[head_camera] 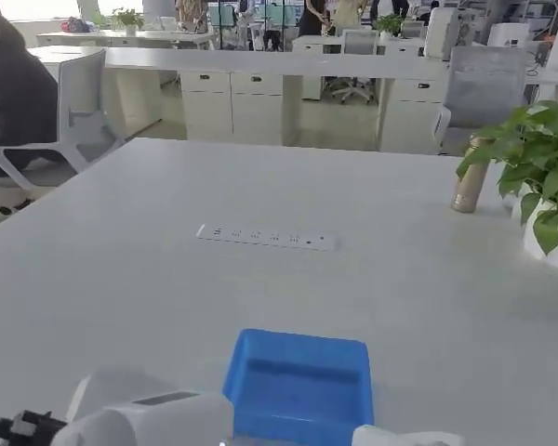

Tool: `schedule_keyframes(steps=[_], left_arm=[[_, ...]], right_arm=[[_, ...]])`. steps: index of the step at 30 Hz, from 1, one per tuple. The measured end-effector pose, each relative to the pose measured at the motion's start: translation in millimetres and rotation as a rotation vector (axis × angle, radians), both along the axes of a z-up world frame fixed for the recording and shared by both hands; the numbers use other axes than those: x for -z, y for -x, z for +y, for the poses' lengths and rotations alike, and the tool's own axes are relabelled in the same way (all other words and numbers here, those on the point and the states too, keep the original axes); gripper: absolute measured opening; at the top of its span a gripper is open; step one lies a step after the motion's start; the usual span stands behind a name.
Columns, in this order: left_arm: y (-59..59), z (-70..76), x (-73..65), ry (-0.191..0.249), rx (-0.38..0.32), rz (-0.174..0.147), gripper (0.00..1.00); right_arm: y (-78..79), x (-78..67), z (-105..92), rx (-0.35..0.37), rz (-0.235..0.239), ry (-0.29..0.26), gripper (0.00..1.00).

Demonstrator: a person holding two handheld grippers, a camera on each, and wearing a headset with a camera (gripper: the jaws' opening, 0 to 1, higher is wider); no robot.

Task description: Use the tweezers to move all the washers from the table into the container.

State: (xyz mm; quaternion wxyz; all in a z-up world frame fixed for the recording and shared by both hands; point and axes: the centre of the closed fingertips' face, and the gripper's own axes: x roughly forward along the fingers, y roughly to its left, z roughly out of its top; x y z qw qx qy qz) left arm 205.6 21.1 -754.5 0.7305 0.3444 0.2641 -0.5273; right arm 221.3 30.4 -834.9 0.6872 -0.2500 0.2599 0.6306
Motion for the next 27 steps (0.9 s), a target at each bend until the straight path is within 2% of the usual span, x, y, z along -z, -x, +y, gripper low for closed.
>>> schedule_keyframes(steps=[6, 13, 15, 21, 27], left_arm=[[-8.5, 7.1, 0.1, -0.012, -0.002, -0.008, 0.0], [-14.4, 7.1, 0.7, 0.005, 0.008, 0.013, 0.0], [-14.1, 7.4, 0.4, 0.0, 0.027, 0.022, 0.0], [-15.2, 6.8, -2.3, -0.015, 0.086, 0.02, 0.0], [-12.2, 4.4, -2.5, -0.026, 0.144, 0.03, 0.0]], right_arm=[[-8.0, 1.8, 8.5, 0.019, 0.002, -0.018, 0.06], [-9.0, 7.3, 3.5, 0.032, 0.018, -0.007, 0.06], [-8.4, 6.4, 3.3, 0.035, 0.022, -0.013, 0.07], [-8.8, -3.2, 12.1, 0.022, 0.015, -0.057, 0.14], [-9.8, 0.2, 18.4, -0.008, -0.005, -0.047, 0.13]])
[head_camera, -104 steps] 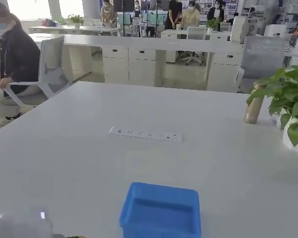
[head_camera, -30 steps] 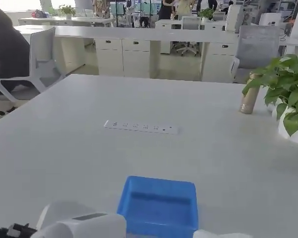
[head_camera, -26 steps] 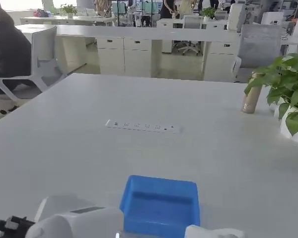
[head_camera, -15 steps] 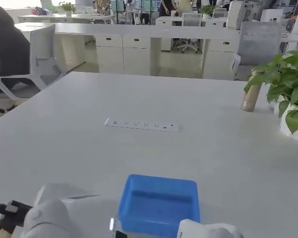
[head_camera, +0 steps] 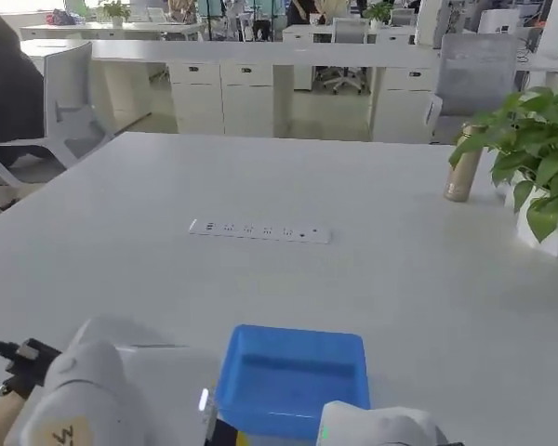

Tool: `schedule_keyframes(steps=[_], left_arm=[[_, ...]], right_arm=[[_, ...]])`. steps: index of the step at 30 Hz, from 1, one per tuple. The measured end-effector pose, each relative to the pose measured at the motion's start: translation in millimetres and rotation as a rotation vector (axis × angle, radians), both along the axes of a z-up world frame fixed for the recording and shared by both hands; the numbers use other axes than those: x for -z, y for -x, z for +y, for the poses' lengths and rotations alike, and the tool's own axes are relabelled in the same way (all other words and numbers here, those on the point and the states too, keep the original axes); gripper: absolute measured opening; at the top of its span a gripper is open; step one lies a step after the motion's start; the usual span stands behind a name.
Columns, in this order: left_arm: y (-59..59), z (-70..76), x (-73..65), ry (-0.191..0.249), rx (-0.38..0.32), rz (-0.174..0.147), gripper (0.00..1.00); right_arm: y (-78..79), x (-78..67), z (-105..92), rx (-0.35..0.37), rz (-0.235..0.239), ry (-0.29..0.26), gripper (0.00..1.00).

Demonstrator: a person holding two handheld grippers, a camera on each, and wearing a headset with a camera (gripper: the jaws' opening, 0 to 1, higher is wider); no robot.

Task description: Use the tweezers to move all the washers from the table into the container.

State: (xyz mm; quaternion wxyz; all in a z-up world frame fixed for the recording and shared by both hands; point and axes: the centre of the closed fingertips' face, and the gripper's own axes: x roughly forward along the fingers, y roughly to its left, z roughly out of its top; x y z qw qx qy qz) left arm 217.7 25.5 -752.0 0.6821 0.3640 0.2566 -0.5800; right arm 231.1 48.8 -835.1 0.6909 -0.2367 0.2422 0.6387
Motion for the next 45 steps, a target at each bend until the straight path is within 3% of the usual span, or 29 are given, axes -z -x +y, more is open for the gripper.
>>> schedule_keyframes(steps=[4, 10, 13, 20, 27, 35, 38, 41, 45], left_arm=[[-0.6, -1.1, 0.7, -0.002, 0.017, -0.005, 0.0], [-3.4, -0.5, 2.4, 0.003, 0.018, 0.016, 0.0], [-6.7, -0.1, 3.8, 0.054, -0.015, 0.085, 0.0], [-13.4, 4.3, 8.1, 0.019, -0.015, 0.127, 0.0], [-14.5, 3.0, 8.5, 0.008, -0.004, 0.161, 0.0], [-14.9, 1.6, 10.4, -0.013, 0.009, 0.178, 0.0], [-14.8, 0.3, 10.6, -0.011, 0.009, 0.188, 0.0], [-12.9, -0.5, 11.3, -0.015, 0.017, 0.194, 0.0], [-10.6, -2.0, 12.1, -0.017, 0.022, 0.188, 0.0]], right_arm=[[-0.4, 1.3, -1.2, -0.005, -0.006, 0.009, 0.08], [-2.2, 3.5, -2.1, 0.016, 0.029, 0.003, 0.08], [-2.4, 5.8, -1.0, 0.019, 0.037, 0.005, 0.07], [-6.1, 8.3, 1.1, 0.053, 0.139, 0.008, 0.07], [-4.3, 8.6, 1.3, 0.028, 0.118, 0.022, 0.09], [-3.8, -12.0, 9.1, 0.013, 0.111, -0.044, 0.11], [-6.1, -12.6, 10.0, 0.014, 0.117, -0.044, 0.07], [-4.0, -11.0, 9.7, 0.011, 0.153, -0.045, 0.07], [-2.2, -11.8, 8.5, 0.011, 0.168, -0.047, 0.07]])
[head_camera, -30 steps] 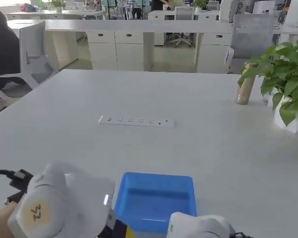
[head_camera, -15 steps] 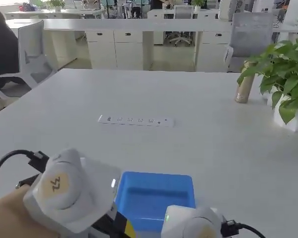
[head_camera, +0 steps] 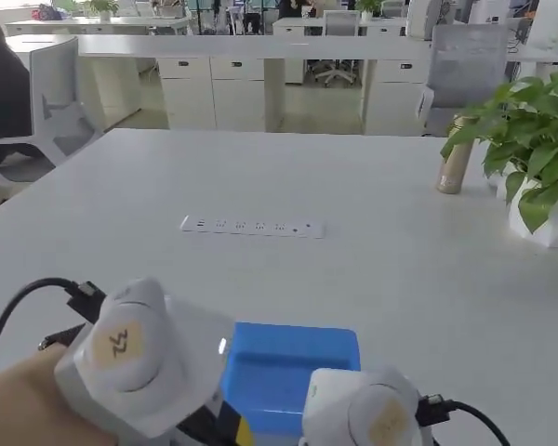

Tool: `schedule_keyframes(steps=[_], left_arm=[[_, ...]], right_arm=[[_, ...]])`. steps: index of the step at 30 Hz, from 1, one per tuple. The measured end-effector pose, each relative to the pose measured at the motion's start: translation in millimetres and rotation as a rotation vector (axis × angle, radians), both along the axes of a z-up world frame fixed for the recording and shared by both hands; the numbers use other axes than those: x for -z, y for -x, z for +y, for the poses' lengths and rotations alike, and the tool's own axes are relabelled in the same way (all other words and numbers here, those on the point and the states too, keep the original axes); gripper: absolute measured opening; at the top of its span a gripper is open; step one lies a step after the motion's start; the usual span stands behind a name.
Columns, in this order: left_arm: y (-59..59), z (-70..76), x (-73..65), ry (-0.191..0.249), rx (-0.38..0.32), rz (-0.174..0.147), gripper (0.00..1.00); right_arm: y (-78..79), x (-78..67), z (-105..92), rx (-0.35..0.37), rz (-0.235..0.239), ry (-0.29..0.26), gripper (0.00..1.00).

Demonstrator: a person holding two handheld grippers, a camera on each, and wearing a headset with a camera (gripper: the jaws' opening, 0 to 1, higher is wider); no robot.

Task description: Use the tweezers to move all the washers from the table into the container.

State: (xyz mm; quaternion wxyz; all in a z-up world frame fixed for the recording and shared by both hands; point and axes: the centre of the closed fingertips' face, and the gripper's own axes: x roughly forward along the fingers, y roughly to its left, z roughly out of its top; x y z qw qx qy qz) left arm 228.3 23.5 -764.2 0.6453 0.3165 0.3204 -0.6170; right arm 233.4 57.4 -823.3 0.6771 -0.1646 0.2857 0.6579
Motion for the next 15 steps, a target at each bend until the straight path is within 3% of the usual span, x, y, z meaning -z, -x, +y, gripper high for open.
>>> schedule_keyframes(steps=[3, 8, 13, 15], left_arm=[[-0.1, -0.2, 0.2, 0.0, -0.003, -0.001, 0.0], [2.0, -2.1, 0.8, -0.003, 0.002, -0.008, 0.0], [-0.2, -3.4, 0.6, 0.003, -0.019, -0.02, 0.0], [-1.9, -2.9, 0.1, 0.011, -0.047, -0.019, 0.0]], right_arm=[[0.1, -0.2, 0.2, -0.002, -0.004, -0.003, 0.07], [2.7, 1.7, -1.1, -0.042, -0.096, 0.009, 0.05], [2.9, 2.1, -2.6, -0.062, -0.158, 0.018, 0.03], [3.7, 1.7, -3.3, -0.054, -0.158, 0.014, 0.02]])
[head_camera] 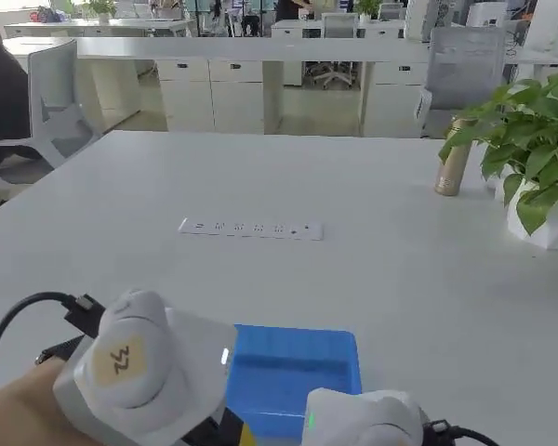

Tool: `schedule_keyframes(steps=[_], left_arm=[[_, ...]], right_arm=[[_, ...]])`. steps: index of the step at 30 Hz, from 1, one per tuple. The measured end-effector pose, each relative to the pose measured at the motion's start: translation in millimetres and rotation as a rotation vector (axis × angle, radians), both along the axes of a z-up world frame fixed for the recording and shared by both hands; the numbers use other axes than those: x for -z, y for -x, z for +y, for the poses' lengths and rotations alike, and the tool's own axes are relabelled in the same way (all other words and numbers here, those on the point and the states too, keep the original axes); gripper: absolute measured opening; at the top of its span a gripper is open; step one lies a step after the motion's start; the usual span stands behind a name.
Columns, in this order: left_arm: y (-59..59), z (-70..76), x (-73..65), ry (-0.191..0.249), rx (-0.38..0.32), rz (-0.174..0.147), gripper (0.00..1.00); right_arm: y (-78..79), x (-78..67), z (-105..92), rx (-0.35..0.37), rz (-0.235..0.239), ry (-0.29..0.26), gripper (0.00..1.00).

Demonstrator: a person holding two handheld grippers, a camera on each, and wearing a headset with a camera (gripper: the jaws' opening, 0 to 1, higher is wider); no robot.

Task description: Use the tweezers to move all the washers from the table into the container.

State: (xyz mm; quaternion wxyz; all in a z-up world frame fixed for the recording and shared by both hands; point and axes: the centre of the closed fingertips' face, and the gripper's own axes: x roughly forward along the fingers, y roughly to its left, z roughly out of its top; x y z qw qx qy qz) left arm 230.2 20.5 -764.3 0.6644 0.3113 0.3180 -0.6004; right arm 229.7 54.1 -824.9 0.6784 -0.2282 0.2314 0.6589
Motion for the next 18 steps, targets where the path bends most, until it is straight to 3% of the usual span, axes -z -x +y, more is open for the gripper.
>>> schedule_keyframes(steps=[3, 5, 8, 13, 18], left_arm=[[0.2, 0.4, -2.1, 0.034, -0.041, -0.019, 0.0], [-0.5, 0.2, -6.9, 0.083, -0.09, -0.041, 0.0], [-1.8, 3.8, -13.9, 0.136, -0.161, -0.06, 0.0], [-3.3, 16.7, -31.8, 0.291, -0.366, -0.063, 0.07], [-2.5, 35.1, -39.6, 0.382, -0.537, -0.105, 0.12]], right_arm=[[1.8, -1.5, -2.1, 0.011, -0.01, -0.009, 0.02], [-0.6, -2.3, -2.8, 0.018, -0.012, -0.012, 0.02], [-1.2, -7.0, -5.7, 0.041, 0.017, -0.034, 0.02], [-2.1, -7.9, -8.6, 0.071, 0.051, -0.046, 0.02], [-5.1, -14.1, -11.5, 0.109, 0.084, -0.065, 0.02]])
